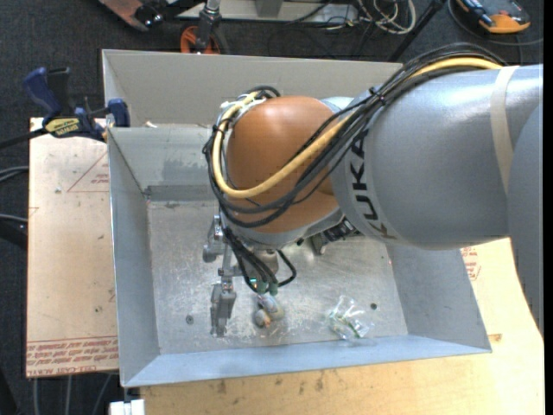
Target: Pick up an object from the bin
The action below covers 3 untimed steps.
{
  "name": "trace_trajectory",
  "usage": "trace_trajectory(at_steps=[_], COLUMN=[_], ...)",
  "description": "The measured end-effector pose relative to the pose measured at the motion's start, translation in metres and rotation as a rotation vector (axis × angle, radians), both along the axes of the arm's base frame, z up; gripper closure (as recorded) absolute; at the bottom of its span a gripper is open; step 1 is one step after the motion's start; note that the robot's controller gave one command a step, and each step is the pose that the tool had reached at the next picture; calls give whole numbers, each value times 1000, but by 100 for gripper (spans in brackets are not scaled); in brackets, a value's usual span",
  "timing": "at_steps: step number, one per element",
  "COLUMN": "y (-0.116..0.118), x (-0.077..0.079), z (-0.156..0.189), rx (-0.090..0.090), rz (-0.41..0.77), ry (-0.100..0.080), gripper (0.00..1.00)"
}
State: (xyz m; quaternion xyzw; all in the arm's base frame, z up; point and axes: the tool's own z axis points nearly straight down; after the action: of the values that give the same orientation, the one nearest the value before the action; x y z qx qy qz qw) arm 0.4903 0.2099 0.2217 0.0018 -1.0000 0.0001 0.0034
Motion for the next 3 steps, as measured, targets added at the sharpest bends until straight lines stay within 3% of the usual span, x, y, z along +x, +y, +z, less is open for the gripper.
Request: trace_trajectory(at_steps=[1, 2, 3], y=[-1, -26, -41], x=[2, 2, -6], z=[3, -39, -120], rx=[1, 3, 3], rz=[-4, 112, 312], ry=[-7, -10, -12], gripper=[0, 0, 0])
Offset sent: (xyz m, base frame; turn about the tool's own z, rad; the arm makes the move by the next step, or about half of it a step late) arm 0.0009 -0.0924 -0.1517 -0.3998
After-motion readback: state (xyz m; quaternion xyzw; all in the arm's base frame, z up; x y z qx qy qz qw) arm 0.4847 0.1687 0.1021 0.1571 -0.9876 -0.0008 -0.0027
